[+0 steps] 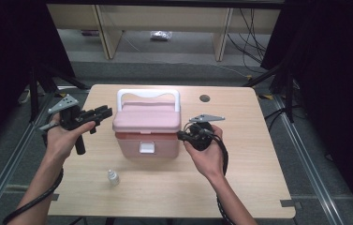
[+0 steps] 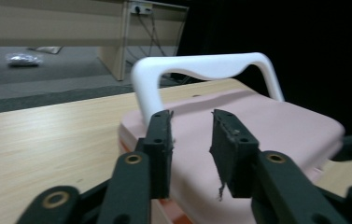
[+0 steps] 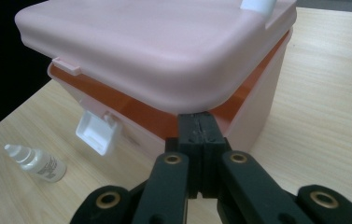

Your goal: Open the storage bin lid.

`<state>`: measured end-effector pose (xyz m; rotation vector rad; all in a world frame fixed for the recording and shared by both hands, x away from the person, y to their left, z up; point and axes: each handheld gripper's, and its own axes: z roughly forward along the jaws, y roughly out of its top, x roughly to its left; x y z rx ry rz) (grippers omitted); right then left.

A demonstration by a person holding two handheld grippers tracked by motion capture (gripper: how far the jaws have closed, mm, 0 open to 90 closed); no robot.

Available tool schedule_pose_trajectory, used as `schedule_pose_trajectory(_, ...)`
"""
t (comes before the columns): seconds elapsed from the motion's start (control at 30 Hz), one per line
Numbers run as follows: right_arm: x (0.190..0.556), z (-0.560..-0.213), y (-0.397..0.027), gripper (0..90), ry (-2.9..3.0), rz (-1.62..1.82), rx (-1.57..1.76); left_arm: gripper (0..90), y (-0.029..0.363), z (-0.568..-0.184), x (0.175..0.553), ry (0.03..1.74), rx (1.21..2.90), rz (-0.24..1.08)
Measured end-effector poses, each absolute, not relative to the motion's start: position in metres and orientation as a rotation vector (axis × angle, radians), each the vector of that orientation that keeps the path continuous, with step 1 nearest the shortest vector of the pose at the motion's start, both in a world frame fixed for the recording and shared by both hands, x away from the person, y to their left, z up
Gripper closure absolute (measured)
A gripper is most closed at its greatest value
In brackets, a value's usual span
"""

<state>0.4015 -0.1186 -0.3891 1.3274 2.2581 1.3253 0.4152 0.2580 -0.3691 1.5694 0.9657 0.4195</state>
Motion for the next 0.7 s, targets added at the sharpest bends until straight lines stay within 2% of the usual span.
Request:
schedule_pose_trajectory(0.17, 0.403, -0.386, -0.118, 90.0, 2.253, 1.317, 1.320, 83.4, 0.252, -0.374, 0.397, 0.917, 1.616, 0.416)
schedule_pose_trajectory(0.3, 0.405, -0.383, -0.118, 90.0, 2.250, 1.331, 1.288, 88.5, 0.242, -0.380, 0.385, 0.879, 1.671, 0.395)
schedule_pose_trajectory(0.7, 0.406, -0.375, -0.117, 90.0, 2.223, 1.314, 1.291, 89.6, 0.222, -0.393, 0.377, 0.852, 1.745, 0.385)
